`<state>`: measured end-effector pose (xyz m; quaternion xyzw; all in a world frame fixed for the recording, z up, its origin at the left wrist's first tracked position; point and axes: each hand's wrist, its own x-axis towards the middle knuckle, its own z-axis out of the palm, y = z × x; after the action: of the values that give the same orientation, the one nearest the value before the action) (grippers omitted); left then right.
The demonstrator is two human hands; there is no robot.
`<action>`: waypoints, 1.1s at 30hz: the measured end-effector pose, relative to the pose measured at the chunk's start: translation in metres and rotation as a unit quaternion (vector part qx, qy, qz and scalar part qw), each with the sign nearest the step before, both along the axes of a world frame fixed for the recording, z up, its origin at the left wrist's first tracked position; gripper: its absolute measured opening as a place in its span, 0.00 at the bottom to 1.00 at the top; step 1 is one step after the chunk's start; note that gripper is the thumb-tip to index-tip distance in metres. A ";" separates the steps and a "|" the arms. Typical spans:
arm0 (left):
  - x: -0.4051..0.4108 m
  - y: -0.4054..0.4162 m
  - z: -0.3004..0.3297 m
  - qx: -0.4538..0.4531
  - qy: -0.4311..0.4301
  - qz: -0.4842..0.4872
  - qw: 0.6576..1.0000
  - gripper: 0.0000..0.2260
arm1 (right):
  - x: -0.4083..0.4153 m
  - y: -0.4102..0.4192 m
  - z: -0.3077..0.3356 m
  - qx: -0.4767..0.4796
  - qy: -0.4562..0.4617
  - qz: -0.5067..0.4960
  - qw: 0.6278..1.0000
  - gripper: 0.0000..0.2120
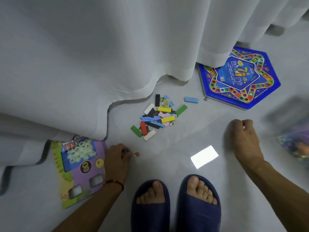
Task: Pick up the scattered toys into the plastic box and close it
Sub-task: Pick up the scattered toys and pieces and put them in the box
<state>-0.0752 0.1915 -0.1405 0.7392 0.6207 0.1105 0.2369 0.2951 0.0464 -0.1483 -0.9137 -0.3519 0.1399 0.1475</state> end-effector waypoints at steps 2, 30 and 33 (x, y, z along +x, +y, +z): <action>0.000 0.003 -0.001 -0.001 0.013 -0.012 1.000 0.05 | 0.002 0.001 -0.012 -0.026 -0.042 0.045 0.998 0.09; 0.421 -0.190 0.368 -0.565 -0.266 -0.244 0.742 0.17 | 0.124 -0.189 0.301 0.512 0.443 -0.520 0.521 0.22; 0.416 -0.199 0.380 -0.584 -0.255 -0.271 0.721 0.26 | 0.121 -0.194 0.317 0.557 0.429 -0.524 0.481 0.38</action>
<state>0.3411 -0.0070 0.2398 0.5350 0.2513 -0.1588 0.7908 0.4160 -0.1473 0.1682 -0.4816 0.2945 0.1862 0.8041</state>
